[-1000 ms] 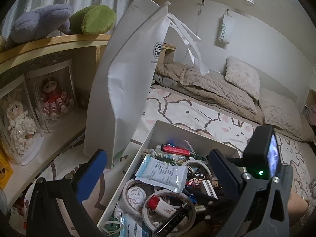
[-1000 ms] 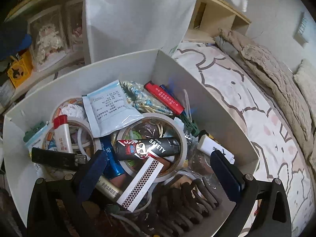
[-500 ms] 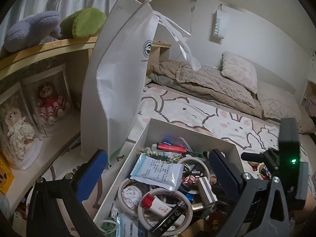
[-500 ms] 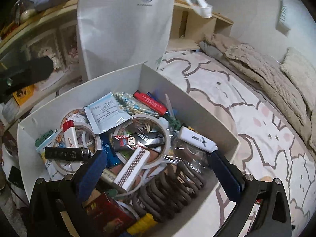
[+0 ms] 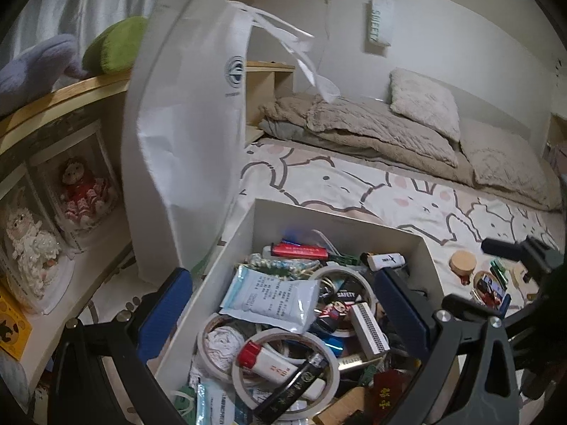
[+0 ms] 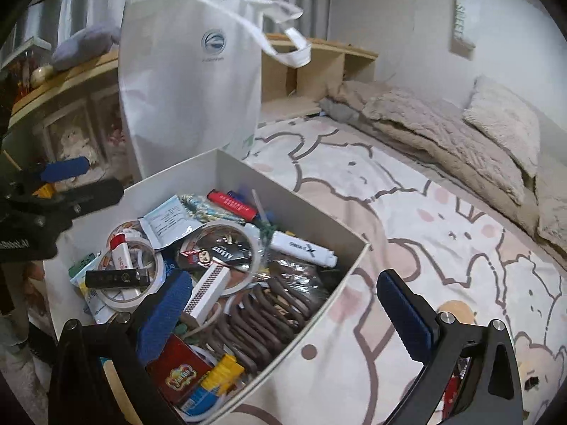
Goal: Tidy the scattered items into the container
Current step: 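Withdraw both tools from the box toward the items on the sheet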
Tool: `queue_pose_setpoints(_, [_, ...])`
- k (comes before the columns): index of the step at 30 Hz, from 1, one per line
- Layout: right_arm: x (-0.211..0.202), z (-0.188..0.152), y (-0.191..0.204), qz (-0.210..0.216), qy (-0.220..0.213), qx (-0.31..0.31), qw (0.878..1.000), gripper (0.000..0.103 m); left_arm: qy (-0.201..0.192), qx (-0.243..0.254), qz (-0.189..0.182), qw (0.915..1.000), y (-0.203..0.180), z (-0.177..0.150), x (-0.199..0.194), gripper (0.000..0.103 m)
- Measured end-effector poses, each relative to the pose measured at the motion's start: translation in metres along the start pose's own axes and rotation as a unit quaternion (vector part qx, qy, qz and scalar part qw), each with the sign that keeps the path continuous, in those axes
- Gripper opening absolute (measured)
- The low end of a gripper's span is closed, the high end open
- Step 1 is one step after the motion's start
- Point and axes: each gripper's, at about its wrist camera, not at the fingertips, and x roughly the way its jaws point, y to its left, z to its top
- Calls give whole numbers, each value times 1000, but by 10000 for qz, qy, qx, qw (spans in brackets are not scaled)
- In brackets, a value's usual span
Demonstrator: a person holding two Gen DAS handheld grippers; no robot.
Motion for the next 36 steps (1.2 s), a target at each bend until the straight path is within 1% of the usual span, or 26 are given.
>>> queue_pose_setpoints(4, [-11,-3,-11,-29,-144,141,9998,103,47,142,-7,9999,-10,-2,2,103])
queue_pose_setpoints(7, [-15,-4,-16,-63,-164,190,9997,103,61,197,37,9998,-16,-2,4,103])
queue_pose_setpoints(13, [-25,-10,-26,-77,-258,294,9992,103,70,313,-1,9995,-29,-3,3,103])
queue_pose_setpoints(24, [-40,-18,-44,-194,-362,410,9983,103,72,405,73,9991,-39,-2,5,103])
queue_pose_setpoints(30, [-48,-23,-51,-281,-424,430,9978,103,52,369,-25,9993,-46,-1,4,103])
queue_pose_setpoints(36, [-57,-30,-64,-365,-447,519,9970,103,78,513,-58,9986,-62,-1,7,103])
